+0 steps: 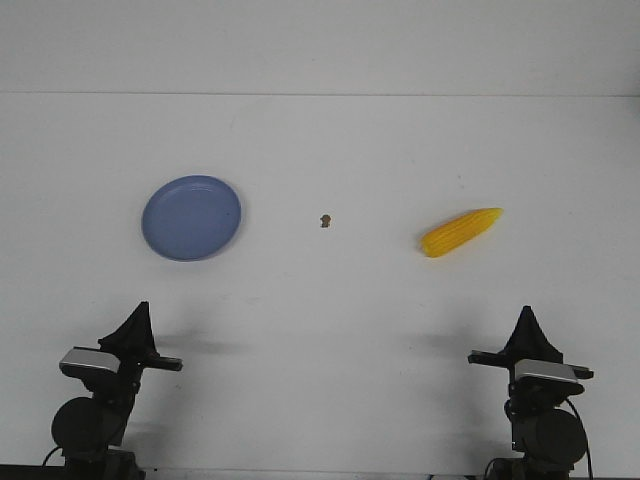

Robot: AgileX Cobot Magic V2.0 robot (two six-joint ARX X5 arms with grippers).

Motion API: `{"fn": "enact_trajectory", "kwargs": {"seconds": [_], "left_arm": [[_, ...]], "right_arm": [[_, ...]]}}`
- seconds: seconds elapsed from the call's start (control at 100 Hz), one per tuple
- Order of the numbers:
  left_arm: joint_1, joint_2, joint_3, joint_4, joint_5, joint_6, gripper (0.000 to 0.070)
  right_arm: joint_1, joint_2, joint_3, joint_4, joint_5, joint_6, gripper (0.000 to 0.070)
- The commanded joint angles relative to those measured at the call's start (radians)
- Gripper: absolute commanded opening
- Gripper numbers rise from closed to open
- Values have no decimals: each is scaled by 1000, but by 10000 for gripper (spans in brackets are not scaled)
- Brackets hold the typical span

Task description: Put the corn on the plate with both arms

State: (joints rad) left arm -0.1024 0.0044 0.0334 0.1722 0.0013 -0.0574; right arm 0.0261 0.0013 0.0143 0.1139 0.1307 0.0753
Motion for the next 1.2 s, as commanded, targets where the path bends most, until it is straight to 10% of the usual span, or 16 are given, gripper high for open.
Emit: {"fn": "enact_trajectory", "kwargs": {"seconds": [0.0,0.85,1.19], "left_arm": [[0,-1,-19,12,-2,13,12],[0,-1,-6,11,-2,12,12],[0,64,230,-198,-3,-53,12]], "right_arm": [[0,0,-2,12,0,3,0],[0,0,-2,33,1,5,0],[2,1,114,-15,-26,70,0]]}}
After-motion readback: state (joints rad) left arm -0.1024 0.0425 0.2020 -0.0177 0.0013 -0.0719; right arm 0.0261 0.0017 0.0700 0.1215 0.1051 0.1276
